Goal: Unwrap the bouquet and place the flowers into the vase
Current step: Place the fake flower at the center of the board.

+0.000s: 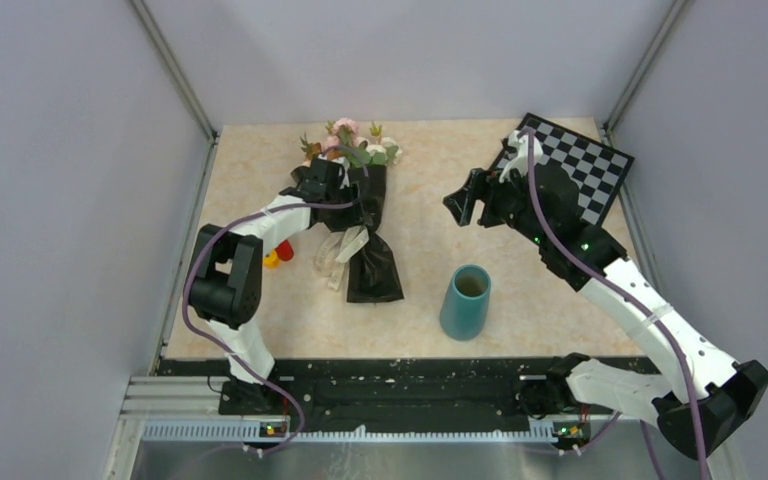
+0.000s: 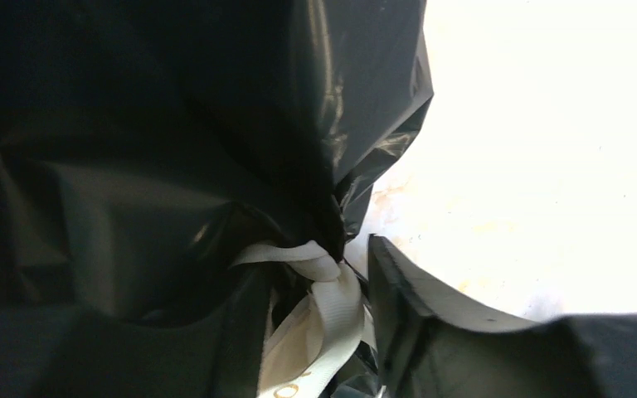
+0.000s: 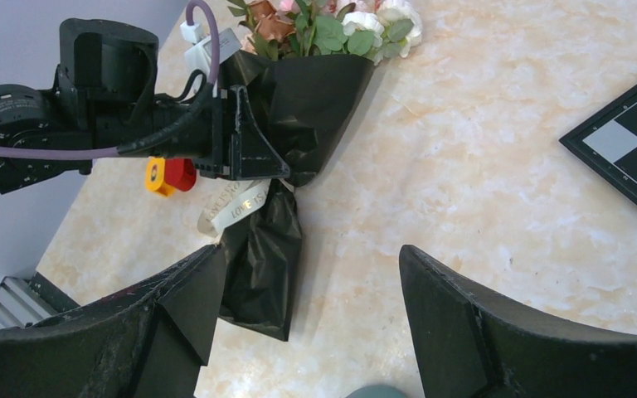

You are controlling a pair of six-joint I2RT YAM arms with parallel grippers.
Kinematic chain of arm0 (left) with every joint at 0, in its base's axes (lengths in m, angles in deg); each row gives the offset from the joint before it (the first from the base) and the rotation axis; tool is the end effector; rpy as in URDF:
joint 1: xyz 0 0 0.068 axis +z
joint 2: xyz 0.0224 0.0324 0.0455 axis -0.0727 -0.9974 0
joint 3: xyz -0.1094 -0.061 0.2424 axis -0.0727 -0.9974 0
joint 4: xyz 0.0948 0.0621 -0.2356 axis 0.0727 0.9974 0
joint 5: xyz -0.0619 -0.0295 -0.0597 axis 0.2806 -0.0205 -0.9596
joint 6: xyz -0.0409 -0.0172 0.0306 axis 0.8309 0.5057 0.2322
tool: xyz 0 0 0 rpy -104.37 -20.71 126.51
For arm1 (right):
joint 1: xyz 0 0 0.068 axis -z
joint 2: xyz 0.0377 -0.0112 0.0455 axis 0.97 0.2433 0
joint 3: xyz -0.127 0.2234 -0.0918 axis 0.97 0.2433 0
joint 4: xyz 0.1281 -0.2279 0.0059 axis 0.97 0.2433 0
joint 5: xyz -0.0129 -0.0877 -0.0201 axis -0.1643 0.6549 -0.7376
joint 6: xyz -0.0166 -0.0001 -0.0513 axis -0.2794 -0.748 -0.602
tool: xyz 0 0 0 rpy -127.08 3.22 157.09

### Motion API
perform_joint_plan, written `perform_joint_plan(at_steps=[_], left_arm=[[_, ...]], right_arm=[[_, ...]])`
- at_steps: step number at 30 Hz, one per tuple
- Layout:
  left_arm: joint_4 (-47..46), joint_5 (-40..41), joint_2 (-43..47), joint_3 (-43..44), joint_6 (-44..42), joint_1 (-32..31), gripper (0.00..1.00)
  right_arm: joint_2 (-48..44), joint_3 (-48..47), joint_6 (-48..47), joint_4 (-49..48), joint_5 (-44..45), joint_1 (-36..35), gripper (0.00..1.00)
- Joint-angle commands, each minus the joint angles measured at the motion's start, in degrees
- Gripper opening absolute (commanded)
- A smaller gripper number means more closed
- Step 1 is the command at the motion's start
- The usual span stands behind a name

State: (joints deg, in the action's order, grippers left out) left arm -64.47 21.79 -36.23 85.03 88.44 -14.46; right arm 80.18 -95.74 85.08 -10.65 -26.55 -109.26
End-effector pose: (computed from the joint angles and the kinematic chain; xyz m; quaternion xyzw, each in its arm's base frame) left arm 0.3621 -0.1302 0.1997 -0.0488 0.9346 -0.2308 0.2662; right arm 0.1956 0.1284 0.3844 -0.0796 0.7961 0.2745 0.5335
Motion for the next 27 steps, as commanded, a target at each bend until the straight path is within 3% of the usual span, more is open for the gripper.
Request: perform_joint_plan(at_steps=[1,6,9,21,27], left_arm=[[0.13,0.1,0.76,2.56,-1.1,-0.18,0.56],[0.66,0.69,3.46,2.04,-1.69,-0.19,0.76],[0.8,0.53,5.54,1.32,-1.92,-0.18,0.97],[4.85,1.9,15.15,-0.89,-4.65,-0.17,0.99],[7.35,2.86,21.76,-3.69,-4.82,0.6,0.99]], right_arm=[[0.55,0.01,-0.16,-1.74,0.67,-0.06,0.78],[0.55,-0.05,-0.47,-1.61,1.19,-0.04,0.78],[0.55,-0.07,-0.88,-1.62,1.07,0.0,0.78],[-0.31,0.07,-3.15,-1.9,-2.62,-0.06,0.81],[0.29,-0.52,-3.46,-1.94,-6.57,-1.26,0.78]])
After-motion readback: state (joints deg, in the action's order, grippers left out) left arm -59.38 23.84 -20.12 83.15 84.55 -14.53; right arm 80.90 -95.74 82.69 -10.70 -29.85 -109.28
